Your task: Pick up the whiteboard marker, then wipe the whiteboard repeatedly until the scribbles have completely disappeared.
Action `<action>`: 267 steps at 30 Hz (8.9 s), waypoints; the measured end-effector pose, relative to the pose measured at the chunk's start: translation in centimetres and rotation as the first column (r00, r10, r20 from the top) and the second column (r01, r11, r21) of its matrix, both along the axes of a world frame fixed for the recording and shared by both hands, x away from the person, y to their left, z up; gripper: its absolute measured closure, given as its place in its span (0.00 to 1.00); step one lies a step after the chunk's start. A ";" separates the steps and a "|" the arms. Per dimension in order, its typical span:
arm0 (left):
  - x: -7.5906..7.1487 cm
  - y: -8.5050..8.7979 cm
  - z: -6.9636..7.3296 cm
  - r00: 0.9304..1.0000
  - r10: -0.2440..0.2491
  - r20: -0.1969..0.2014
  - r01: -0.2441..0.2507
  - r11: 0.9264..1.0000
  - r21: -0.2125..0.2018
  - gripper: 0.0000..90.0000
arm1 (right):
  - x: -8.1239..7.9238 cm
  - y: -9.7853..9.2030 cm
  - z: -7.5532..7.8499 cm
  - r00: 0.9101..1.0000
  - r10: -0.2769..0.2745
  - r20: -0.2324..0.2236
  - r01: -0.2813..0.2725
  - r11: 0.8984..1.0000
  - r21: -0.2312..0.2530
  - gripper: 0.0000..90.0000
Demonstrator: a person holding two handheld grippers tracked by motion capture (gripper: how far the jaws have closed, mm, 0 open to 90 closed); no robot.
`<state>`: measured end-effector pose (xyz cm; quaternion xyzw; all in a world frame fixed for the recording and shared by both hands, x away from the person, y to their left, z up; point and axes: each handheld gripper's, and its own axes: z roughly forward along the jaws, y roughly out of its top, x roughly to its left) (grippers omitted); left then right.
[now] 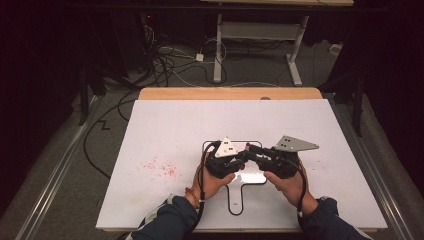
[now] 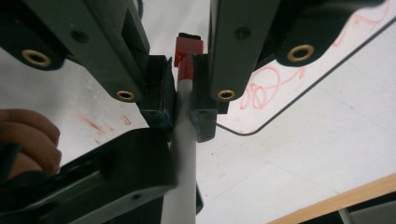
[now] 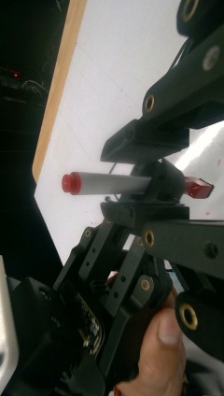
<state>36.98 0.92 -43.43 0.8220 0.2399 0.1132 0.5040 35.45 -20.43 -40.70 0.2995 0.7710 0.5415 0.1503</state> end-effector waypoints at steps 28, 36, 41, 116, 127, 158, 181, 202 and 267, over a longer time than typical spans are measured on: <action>8.2 -5.5 -0.8 0.986 -0.163 0.040 0.160 0.985 0.072 0.87 | -1.8 -7.9 -2.0 0.999 -0.034 0.031 0.039 0.987 -0.153 0.42; 8.6 -5.5 -1.9 0.989 -0.139 0.041 0.134 0.986 0.100 0.87 | -2.2 -8.3 -2.0 0.993 -0.094 0.066 0.104 0.983 -0.154 0.27; 8.4 -5.4 -2.0 0.988 -0.143 0.053 0.137 0.985 0.103 0.87 | -2.5 -8.0 -1.8 0.988 -0.106 0.111 0.126 0.973 -0.191 0.26; 6.7 2.6 -3.0 0.992 -0.085 0.091 0.079 0.995 0.068 0.88 | -2.5 -7.2 -1.7 0.987 -0.089 0.134 0.119 0.963 -0.240 0.28; 6.3 -3.1 -2.6 0.973 -0.193 0.127 0.179 0.977 0.114 0.88 | -2.5 -7.4 -1.8 0.987 -0.086 0.132 0.116 0.964 -0.240 0.28; 6.4 4.6 -2.7 0.985 -0.087 0.149 0.062 0.985 0.161 0.88 | -2.5 -7.6 -1.6 0.985 -0.092 0.144 0.126 0.960 -0.249 0.29; 7.5 7.3 -3.4 0.985 0.042 0.167 -0.062 0.991 0.116 0.88 | -2.5 -7.5 -1.6 0.985 -0.086 0.150 0.123 0.958 -0.259 0.29; 7.7 -4.3 -2.7 0.979 -0.153 0.135 0.139 0.984 0.111 0.88 | -2.5 -7.6 -1.7 0.987 -0.077 0.138 0.110 0.961 -0.253 0.29; 8.8 -3.6 -2.3 0.976 -0.183 0.121 0.165 0.976 0.140 0.88 | -2.4 -7.9 -1.8 0.987 -0.081 0.138 0.115 0.959 -0.258 0.29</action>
